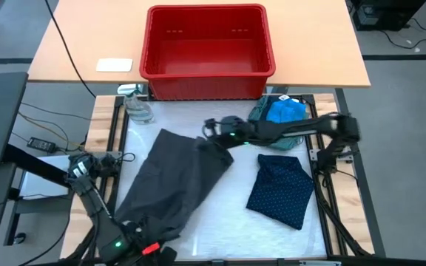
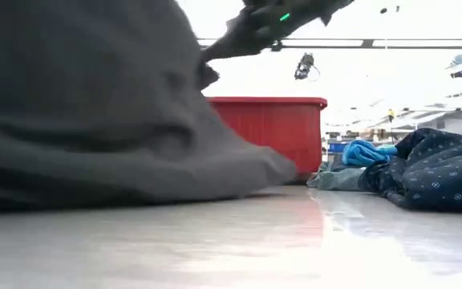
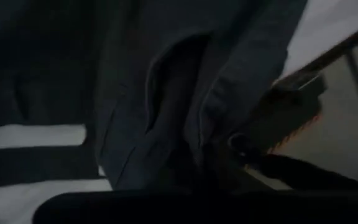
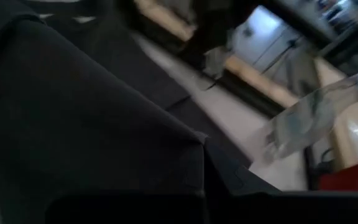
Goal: Fold laundry
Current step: Fold the gray shorts
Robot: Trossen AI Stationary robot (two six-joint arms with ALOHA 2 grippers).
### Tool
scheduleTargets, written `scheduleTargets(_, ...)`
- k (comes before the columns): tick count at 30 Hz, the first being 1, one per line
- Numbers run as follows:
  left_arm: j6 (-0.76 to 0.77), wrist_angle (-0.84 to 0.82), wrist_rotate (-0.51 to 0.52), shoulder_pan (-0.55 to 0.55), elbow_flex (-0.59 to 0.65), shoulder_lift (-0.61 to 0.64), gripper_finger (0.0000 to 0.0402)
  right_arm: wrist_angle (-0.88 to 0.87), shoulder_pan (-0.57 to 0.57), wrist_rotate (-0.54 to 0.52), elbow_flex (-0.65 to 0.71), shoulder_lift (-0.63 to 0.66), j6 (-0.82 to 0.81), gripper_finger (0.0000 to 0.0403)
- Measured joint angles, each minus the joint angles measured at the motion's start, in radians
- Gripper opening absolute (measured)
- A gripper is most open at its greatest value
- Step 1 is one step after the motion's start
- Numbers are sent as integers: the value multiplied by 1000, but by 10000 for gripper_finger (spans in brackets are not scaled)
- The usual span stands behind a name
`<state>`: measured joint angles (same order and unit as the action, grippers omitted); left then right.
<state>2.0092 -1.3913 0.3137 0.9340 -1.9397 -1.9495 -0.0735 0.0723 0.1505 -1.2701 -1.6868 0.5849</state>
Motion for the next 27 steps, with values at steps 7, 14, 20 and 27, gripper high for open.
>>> scheduleTargets(7, -87, -176, -130, -14, 22, 8, 9, 194, 51, -52, -218, -342, 2, 1)
scheduleTargets(14, -279, -186, -245, 9, 66, 15, 17, 230, 89, -68, -482, -589, -159, 3)
scheduleTargets(20, -323, -185, -244, 27, 108, 15, 19, 118, 107, -64, -731, -760, -352, 37)
scheduleTargets(27, -305, -174, -253, 19, 174, 15, 20, -308, 116, -77, -901, -798, -436, 131)
